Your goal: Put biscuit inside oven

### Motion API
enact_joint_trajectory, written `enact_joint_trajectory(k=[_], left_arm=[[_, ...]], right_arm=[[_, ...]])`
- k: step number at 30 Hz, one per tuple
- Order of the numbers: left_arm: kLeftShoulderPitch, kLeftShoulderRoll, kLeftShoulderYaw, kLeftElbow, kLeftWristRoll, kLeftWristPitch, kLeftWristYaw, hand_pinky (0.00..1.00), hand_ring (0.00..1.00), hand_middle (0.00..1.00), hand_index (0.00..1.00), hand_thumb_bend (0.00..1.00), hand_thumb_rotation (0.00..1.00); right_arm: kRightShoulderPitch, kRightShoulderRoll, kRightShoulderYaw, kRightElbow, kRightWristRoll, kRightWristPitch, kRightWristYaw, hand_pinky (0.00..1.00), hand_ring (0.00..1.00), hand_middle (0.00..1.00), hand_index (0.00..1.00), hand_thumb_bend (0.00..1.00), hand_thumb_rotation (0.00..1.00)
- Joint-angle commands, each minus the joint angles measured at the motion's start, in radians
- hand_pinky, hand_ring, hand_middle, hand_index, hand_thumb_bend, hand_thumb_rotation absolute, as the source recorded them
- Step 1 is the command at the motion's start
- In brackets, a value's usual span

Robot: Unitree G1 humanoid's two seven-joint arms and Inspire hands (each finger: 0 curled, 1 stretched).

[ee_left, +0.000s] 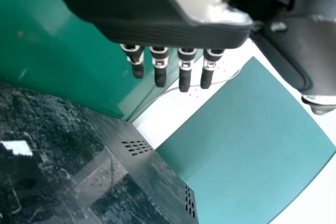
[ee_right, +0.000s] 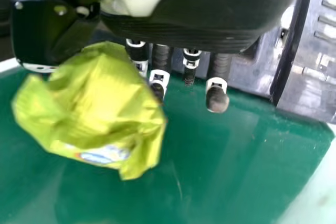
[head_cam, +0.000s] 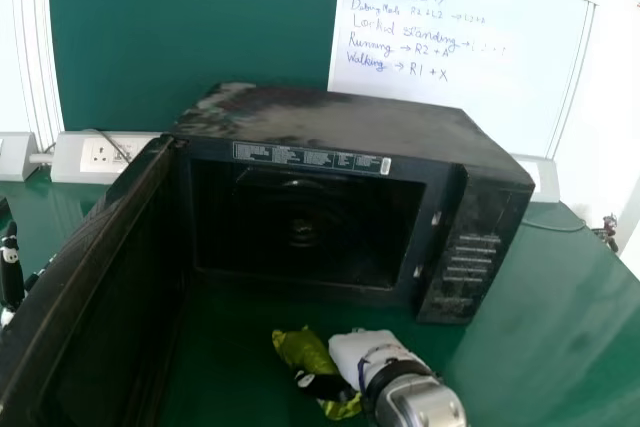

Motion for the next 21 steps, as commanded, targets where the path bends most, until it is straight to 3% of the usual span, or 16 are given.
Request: enact_joint_trajectory(k=[1, 4, 6, 14, 21], left_arm=[[-0.003, -0.004, -0.007, 0.002, -0.003, -0.007, -0.003, 0.66, 0.73, 0.77, 0.79, 0.61, 0.01], [-0.007, -0.004, -0.002, 0.009, -0.013, -0.003, -0.004, 0.68, 0.74, 0.78, 0.80, 0.61, 0.00], [-0.007, -0.004, -0.001, 0.010, -0.017, -0.001, -0.002, 0.68, 0.74, 0.79, 0.80, 0.62, 0.00], [-0.005, 0.002, 0.000, 0.014, -0.015, 0.000, -0.007, 0.68, 0.75, 0.78, 0.80, 0.62, 0.00], [-0.008, 0.003, 0.003, 0.020, -0.019, 0.002, -0.004, 0.68, 0.74, 0.78, 0.79, 0.62, 0.00]], right_arm=[[0.003, 0.000, -0.016, -0.026, 0.011, -0.001, -0.004, 0.06, 0.14, 0.26, 0.69, 0.62, 0.01], [0.004, 0.003, -0.037, -0.047, 0.039, 0.003, -0.018, 0.08, 0.16, 0.28, 0.63, 0.64, 0.07], [-0.001, -0.001, -0.043, -0.052, 0.044, -0.002, -0.026, 0.08, 0.16, 0.27, 0.66, 0.63, 0.09], [-0.026, 0.009, -0.060, -0.047, 0.044, 0.002, -0.044, 0.05, 0.13, 0.24, 0.70, 0.65, 0.01], [-0.076, 0.017, -0.069, -0.021, 0.035, 0.009, -0.044, 0.05, 0.13, 0.25, 0.70, 0.69, 0.00]])
